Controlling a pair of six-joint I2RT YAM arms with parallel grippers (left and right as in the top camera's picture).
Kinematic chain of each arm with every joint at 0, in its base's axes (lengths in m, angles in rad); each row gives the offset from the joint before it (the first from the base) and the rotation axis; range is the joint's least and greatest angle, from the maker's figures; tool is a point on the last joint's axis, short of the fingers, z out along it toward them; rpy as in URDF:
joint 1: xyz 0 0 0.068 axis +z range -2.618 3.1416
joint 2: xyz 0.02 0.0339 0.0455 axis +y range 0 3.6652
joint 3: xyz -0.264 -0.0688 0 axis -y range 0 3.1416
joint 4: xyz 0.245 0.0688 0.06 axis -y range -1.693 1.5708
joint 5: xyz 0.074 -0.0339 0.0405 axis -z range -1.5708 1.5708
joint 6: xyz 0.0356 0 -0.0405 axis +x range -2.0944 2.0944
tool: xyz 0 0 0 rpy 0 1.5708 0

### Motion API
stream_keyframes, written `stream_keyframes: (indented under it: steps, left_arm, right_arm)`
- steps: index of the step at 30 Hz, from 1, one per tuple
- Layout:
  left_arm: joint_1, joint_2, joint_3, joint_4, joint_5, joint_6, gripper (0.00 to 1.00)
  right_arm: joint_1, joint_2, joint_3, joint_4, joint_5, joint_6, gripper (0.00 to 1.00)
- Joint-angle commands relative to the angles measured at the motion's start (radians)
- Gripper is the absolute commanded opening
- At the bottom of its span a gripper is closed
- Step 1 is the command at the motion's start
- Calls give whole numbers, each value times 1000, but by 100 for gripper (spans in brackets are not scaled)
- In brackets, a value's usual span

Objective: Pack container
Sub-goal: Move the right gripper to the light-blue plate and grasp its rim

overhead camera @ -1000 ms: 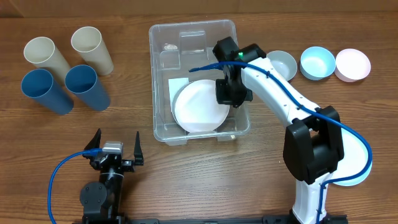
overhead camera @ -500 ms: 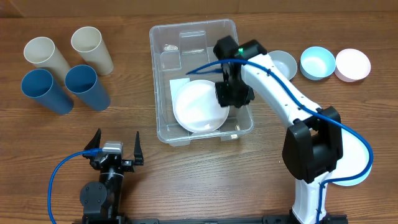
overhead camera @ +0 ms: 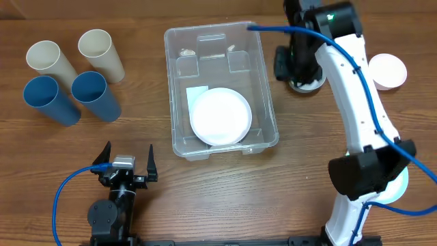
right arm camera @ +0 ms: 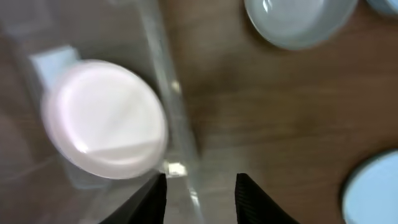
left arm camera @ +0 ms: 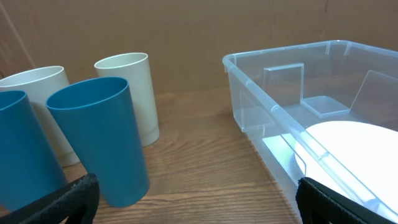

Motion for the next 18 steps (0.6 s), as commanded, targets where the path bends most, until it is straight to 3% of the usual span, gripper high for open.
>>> stream_keyframes:
  steps: [1, 6, 18]
  left_arm:
    - [9, -8, -3, 0, 14, 1, 100]
    - [9, -8, -3, 0, 14, 1, 100]
    - [9, -8, -3, 0, 14, 1, 100]
  right_arm:
    - [-41, 5, -173, 48, 30, 16, 36]
    - [-39, 5, -338, 132, 18, 16, 36]
    - [93, 4, -351, 150, -31, 21, 37]
